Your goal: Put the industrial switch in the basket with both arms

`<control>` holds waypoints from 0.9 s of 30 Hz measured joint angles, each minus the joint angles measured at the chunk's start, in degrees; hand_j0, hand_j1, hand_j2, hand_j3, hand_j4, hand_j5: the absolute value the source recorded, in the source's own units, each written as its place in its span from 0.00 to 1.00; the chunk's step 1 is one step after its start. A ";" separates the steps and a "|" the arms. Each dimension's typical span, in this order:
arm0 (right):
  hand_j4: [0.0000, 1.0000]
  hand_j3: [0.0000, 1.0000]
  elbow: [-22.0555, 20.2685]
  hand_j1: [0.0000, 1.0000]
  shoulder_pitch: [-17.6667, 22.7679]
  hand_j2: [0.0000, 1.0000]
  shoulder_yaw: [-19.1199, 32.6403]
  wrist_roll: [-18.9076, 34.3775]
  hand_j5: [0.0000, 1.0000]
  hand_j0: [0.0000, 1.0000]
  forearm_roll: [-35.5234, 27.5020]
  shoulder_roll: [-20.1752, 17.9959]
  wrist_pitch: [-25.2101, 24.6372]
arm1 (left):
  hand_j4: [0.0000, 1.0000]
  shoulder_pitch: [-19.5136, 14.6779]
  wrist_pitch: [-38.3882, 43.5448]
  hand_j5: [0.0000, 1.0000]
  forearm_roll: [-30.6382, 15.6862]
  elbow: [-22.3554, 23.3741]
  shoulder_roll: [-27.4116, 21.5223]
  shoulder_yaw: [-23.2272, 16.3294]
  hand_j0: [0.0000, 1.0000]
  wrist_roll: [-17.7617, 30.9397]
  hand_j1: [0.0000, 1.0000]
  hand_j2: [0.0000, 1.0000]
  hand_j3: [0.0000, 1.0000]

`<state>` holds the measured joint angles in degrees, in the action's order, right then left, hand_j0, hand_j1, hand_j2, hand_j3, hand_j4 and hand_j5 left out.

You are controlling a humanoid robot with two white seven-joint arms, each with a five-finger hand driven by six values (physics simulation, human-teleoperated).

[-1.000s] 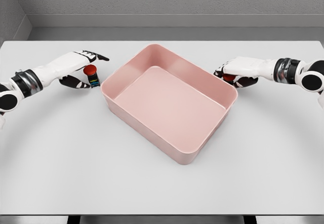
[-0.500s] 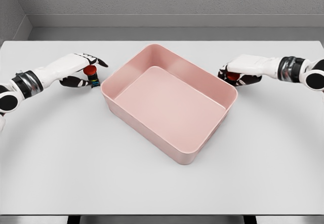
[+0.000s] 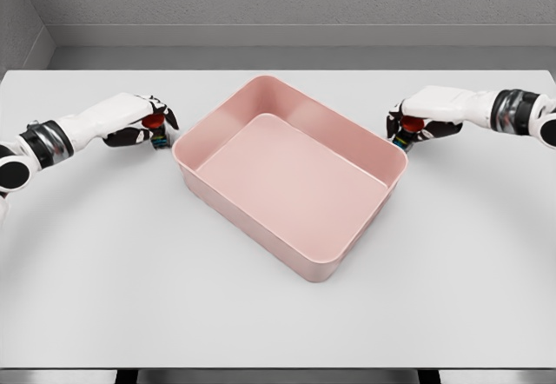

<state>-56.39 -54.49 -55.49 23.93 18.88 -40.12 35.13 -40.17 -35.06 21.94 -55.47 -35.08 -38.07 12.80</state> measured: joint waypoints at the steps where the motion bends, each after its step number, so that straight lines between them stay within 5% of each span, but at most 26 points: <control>1: 0.49 0.49 -0.31 0.49 -0.09 0.49 0.01 0.00 0.49 0.49 -0.03 -0.28 0.00 | 0.50 0.00 0.00 0.50 -0.08 -0.11 -0.09 0.01 0.50 0.02 0.50 0.50 0.50; 27: 0.46 0.46 -13.41 0.46 -0.35 0.46 2.15 0.16 0.46 0.46 -0.57 -10.08 0.01 | 0.50 -2.72 -0.01 0.50 -5.14 -7.02 -5.67 0.37 0.50 0.05 0.50 0.50 0.50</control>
<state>-69.80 -54.84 -53.34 24.09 18.31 -50.20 35.14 -42.89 -35.07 16.80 -62.49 -40.76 -37.70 12.86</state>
